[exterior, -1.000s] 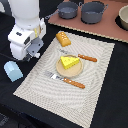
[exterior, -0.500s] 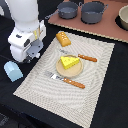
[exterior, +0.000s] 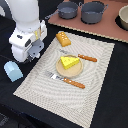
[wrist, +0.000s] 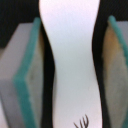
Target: Interact with the objects in diverse but meaningful ways.
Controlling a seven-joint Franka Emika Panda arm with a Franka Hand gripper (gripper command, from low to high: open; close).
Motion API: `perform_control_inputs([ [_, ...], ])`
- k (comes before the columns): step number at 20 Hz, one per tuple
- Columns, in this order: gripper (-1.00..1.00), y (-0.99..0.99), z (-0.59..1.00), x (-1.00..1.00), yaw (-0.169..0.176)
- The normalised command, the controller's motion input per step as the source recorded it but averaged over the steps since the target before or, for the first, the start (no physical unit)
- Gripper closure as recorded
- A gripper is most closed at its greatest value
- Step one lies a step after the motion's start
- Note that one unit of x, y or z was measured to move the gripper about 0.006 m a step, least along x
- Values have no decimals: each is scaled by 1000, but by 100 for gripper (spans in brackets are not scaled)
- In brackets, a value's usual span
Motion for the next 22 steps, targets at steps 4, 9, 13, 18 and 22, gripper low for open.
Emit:
perform_control_inputs([
  [4,100,-3,211,-124,0],
  [9,100,-180,1000,59,-62],
  [13,100,-321,1000,584,-75],
  [18,100,-397,1000,753,-65],
  [22,100,-503,952,804,-62],
])
